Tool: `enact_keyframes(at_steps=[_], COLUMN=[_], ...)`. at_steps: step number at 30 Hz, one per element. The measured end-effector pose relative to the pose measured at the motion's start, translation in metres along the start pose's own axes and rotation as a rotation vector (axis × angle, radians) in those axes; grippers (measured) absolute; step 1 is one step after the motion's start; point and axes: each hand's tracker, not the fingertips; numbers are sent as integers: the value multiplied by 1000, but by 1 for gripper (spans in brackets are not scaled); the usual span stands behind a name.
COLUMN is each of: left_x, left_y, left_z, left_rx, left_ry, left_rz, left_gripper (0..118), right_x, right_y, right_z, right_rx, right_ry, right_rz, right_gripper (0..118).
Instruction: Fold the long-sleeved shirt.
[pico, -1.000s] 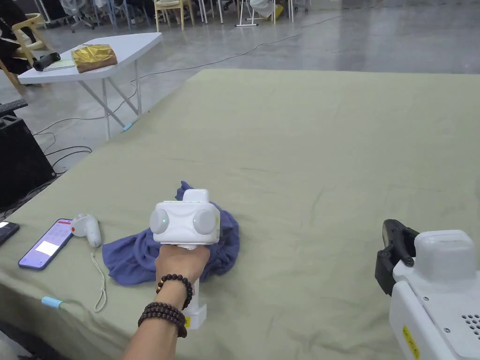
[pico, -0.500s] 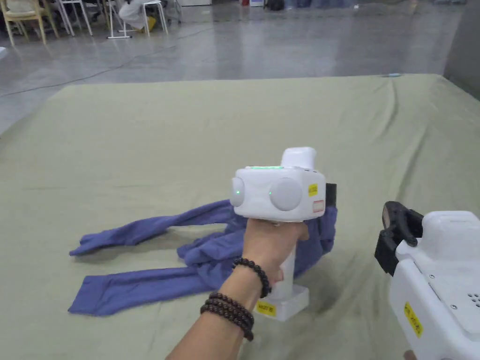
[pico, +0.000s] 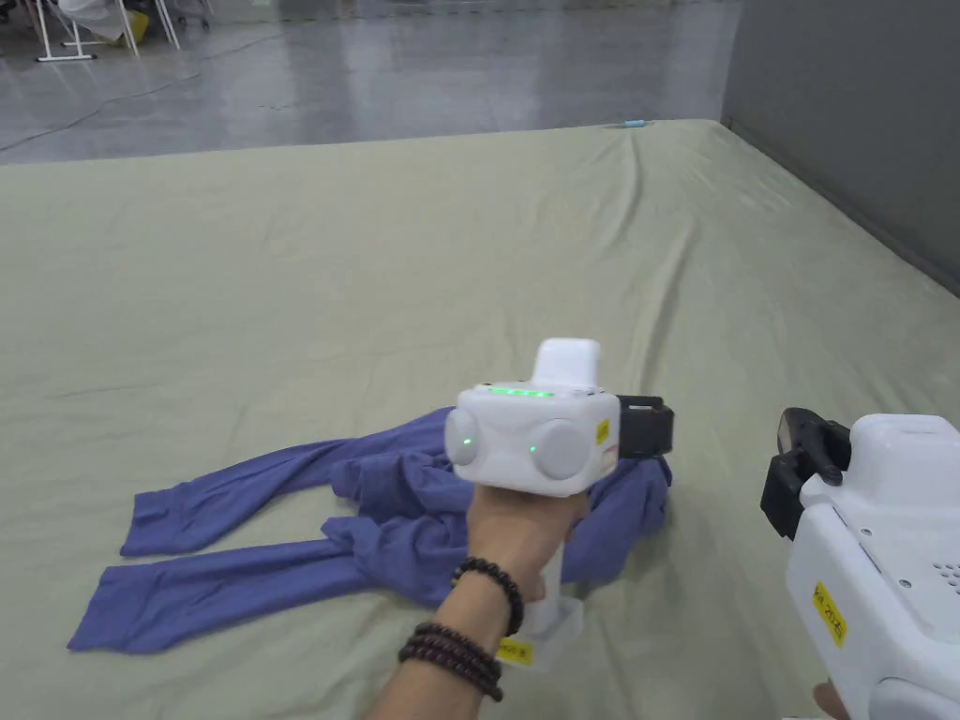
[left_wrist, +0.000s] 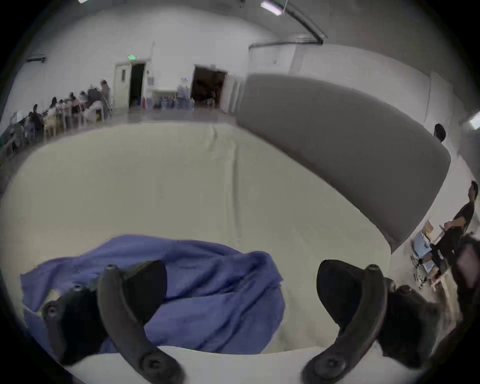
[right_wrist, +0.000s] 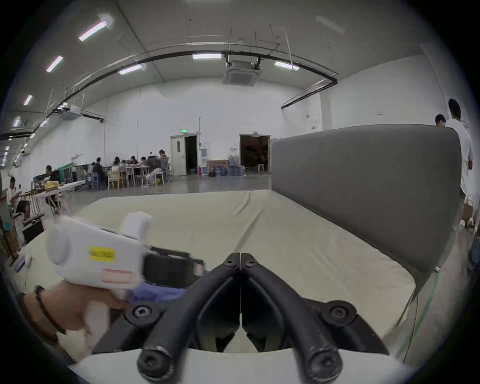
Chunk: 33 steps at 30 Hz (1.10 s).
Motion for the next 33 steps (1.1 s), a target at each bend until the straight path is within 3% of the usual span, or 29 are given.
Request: enact_keyframes(at_steps=[5,6,8,10,15,21,22,23,24,25,26,27,28,33], left_x=[-37,-40,-49,-59,-75,-81,-83,-86,-89,-97,-106,-117,-126,-171], left_y=[-29,-40,-65,-88,-121,-109,-104,-97,-90,-80,-73,-66,-59,-43], left_z=[123,144,185,211,252,242,233,220,208,191,170,149,127,27], left_rx=[172,188,225,244,220,184,170,151,136,95,48,1,-7,-267], left_ry=[177,225,343,366,404,351,347,348,377,376,354,331,294,384], left_rz=[57,55,55,82,130,173,155,128,106,104,131,150,146,168], left_gripper=[108,95,42,0,0,0,8,27,39,39,79,110,117,116], right_x=[-17,-19,-26,-31,-41,-44,-44,-44,-44,-44,-43,-42,-42,-36], right_y=[3,2,3,3,4,7,7,6,5,3,2,0,-2,-14], right_z=[4,5,9,12,21,24,23,21,19,17,14,11,8,-7], right_rx=[-7,-6,-10,-15,-20,-12,-15,-18,-23,-30,-37,-43,-50,-97], right_ry=[44,53,59,67,81,82,85,86,84,85,87,85,83,68], right_rz=[20,20,26,34,60,39,40,42,45,48,48,47,46,49], right_gripper=[0,0,0,0,0,0,0,0,0,0,0,0,0,0])
